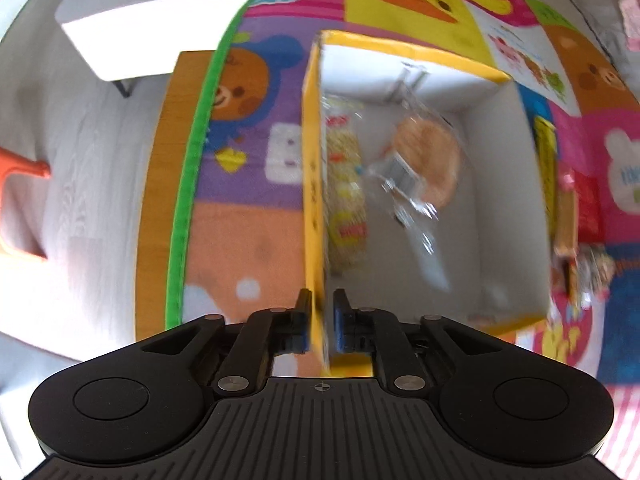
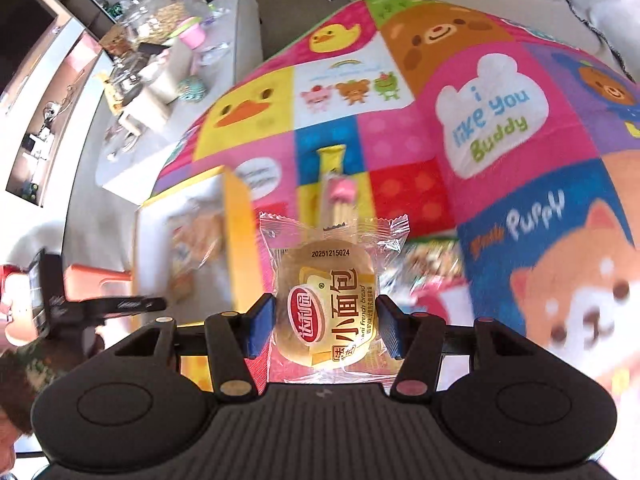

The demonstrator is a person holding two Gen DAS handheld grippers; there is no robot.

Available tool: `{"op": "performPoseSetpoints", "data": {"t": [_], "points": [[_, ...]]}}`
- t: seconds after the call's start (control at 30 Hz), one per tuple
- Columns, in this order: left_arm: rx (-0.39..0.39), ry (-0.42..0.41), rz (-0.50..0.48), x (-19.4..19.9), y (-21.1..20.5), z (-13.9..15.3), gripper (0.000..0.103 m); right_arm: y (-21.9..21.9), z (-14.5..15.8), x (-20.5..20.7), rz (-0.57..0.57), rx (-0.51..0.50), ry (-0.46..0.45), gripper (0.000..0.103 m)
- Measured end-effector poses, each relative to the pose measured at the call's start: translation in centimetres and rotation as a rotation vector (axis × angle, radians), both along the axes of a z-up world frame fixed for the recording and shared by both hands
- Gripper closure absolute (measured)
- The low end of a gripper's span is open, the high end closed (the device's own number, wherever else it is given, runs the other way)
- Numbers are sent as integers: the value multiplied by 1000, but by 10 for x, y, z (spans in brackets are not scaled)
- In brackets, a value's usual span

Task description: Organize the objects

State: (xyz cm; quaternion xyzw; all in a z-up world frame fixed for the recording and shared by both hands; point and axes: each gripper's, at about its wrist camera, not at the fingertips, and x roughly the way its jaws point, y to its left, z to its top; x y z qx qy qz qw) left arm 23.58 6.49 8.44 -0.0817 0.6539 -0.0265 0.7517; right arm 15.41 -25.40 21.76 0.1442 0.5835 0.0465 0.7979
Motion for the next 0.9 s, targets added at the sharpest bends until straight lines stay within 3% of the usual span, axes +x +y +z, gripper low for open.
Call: {"op": "performPoseSetpoints", "data": {"t": [0.17,0.37,0.63,0.9], "points": [[94,-1,-136,-16,-16,4,86,35,24,-32,6,4,-24,49],[31,23,-74,-10,-7,-3,92,76,41,-56,68,-44,-25,49],[17,-11,-141,-12,-6,-2,94,119,57,-87,155,-70,36,49],[2,-13,-172,-13,-4,-3,93,142,67,-89,172,-64,44,49]]}}
